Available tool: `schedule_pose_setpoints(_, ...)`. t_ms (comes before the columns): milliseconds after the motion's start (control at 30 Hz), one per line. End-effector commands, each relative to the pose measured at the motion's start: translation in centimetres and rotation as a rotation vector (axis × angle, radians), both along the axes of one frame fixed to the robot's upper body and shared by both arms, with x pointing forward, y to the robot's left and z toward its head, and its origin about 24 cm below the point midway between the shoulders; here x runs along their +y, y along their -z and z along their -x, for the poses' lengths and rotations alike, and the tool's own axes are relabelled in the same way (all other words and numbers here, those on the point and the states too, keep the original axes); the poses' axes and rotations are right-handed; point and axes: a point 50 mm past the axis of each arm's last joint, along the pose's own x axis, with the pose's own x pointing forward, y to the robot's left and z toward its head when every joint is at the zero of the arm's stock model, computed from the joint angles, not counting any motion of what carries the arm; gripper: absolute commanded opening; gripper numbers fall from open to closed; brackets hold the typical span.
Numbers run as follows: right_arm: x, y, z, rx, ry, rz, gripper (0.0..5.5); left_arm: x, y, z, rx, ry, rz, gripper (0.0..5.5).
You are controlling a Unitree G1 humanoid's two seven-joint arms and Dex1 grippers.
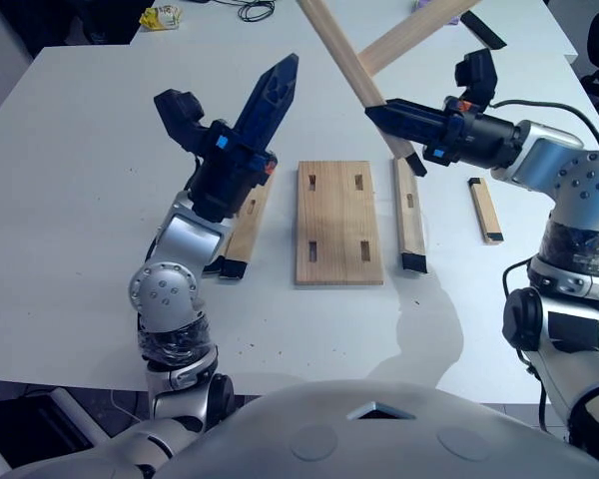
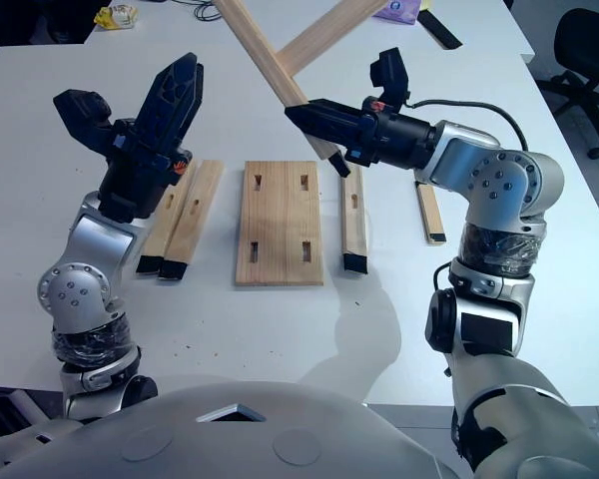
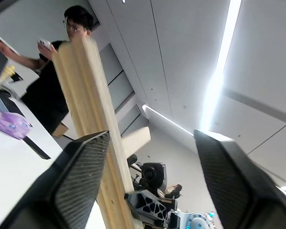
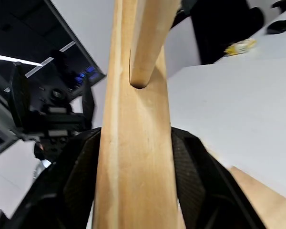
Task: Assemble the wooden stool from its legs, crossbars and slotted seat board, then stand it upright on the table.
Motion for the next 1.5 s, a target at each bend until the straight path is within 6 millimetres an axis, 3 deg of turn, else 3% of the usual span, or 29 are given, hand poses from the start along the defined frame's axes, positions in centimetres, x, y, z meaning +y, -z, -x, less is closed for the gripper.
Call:
schedule_pose_setpoints(33,0.6,-2.0,0.5,-0.036,-0.055,-0.071,2.13,0.1,0.1,0.0,0.059,-0.007,0.052,3.61)
schedule_pose_setpoints(200,1.1,-2.9,1.7,-0.047,-0.128,-0.144,2.13,-0.7,0.2,0.3,0.082,0.051,0.081,3.61)
schedule_pose_setpoints(400,1.7,-1.7,2.9,0.008,-0.191,-0.117,2.13,-1.8,-0.3,0.7,0.070,0.146,0.091,3.61)
schedule_pose_setpoints(733,2.1,-0.8,4.5,0.029,-0.273,-0.082,2.13,-1.9,-0.8,1.1,0.061,0.193,0.086,3.61)
schedule_pose_setpoints(1367,2.9,-0.8,4.3,0.024,-0.307,-0.085,2.13,-2.2,-0.3,1.7,0.112,0.246,0.078,3.61)
schedule_pose_setpoints(1500,2.9,-0.7,4.4,0.024,-0.309,-0.080,2.13,-1.9,-0.3,1.4,0.106,0.215,0.088,3.08)
